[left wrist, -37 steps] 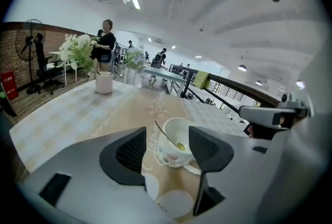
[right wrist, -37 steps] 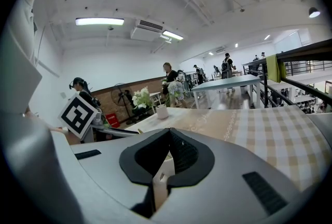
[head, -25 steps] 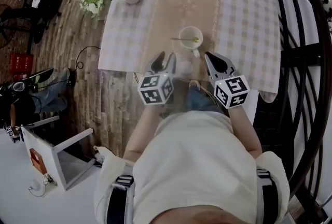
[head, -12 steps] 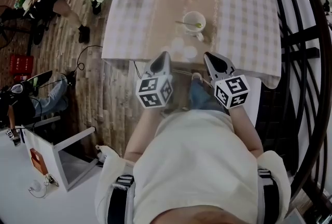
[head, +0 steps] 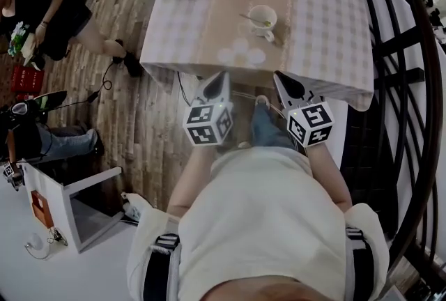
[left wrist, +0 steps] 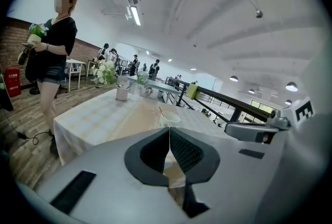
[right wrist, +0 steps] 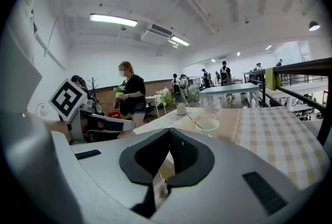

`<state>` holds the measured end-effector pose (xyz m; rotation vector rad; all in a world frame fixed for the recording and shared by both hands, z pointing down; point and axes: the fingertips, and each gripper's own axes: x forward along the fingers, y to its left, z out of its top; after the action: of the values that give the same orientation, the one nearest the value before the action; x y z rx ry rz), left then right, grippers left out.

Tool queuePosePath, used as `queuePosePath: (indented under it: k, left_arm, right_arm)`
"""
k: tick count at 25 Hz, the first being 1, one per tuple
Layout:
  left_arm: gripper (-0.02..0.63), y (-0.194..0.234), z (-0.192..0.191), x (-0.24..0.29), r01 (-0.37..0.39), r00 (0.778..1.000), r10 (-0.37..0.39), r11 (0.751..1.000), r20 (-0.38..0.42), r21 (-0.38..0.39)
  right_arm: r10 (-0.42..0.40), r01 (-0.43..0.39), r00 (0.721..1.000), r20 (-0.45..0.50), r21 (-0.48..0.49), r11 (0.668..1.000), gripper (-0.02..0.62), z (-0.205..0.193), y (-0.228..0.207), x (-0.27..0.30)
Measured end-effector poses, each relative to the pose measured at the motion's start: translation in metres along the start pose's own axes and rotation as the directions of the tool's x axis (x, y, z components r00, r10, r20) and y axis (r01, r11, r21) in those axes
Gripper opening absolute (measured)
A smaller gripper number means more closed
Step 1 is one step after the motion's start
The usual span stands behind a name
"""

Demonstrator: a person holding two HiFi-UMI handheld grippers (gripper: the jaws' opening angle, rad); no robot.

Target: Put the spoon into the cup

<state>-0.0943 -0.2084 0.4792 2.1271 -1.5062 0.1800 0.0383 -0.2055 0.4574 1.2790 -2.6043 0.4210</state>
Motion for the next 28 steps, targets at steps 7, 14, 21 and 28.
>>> queuePosePath:
  k: [7,14,21,28]
  left_arm:
    - [0.006,-0.007,-0.01,-0.036,0.024,1.0,-0.024,1.0,0.015,0.013]
    - [0.006,-0.015,-0.015,-0.062,0.031,0.999,-0.032,0.999,0.044,0.026]
    - [0.006,-0.02,-0.025,-0.08,0.027,0.998,-0.028,0.999,0.061,0.018]
    - [0.006,-0.021,-0.027,-0.087,0.014,0.997,-0.015,1.0,0.07,0.009]
  right_arm:
    - [-0.004,0.004,1.0,0.027,-0.022,1.0,0.0,-0.005,0.026,-0.022]
    - [0.005,-0.003,0.999,0.052,-0.035,0.999,0.0,-0.008,0.047,-0.04]
    - [0.01,-0.008,0.998,0.06,-0.037,0.999,0.0,-0.015,0.059,-0.058]
    - [0.019,-0.016,0.998,0.057,-0.04,0.999,0.0,-0.018,0.062,-0.061]
